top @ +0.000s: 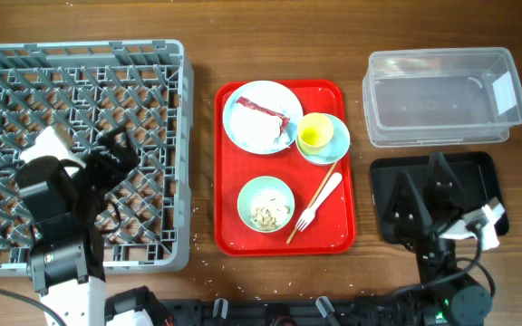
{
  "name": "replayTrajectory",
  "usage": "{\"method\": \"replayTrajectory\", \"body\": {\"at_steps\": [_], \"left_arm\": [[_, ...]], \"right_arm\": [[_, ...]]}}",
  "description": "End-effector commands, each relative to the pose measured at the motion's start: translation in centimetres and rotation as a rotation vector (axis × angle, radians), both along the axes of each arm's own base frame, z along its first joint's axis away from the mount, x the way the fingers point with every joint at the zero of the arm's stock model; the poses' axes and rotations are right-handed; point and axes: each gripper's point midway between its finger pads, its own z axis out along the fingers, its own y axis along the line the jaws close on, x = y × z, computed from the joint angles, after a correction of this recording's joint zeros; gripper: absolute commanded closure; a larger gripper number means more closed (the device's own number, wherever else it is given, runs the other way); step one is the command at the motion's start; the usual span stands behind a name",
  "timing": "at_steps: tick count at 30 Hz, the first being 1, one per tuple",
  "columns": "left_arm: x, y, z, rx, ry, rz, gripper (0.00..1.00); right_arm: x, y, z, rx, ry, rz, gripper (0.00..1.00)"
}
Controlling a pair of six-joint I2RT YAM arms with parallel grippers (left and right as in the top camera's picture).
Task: Sort waste into correct bins and load items into the dishwasher rack
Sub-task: 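Raise the left gripper and move it over the red tray, then lower the left gripper and grasp the yellow cup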
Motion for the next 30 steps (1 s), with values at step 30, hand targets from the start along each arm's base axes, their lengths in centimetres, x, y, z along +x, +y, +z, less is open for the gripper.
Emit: {"method": "replayTrajectory", "body": {"at_steps": [30], "left_arm": [[5.9, -40.7, -5.2, 0.44, 0.039, -1.274, 0.26]], "right_arm": [[1.8, -12.2, -13.0, -0.14, 0.588, -0.8, 0.0]]}}
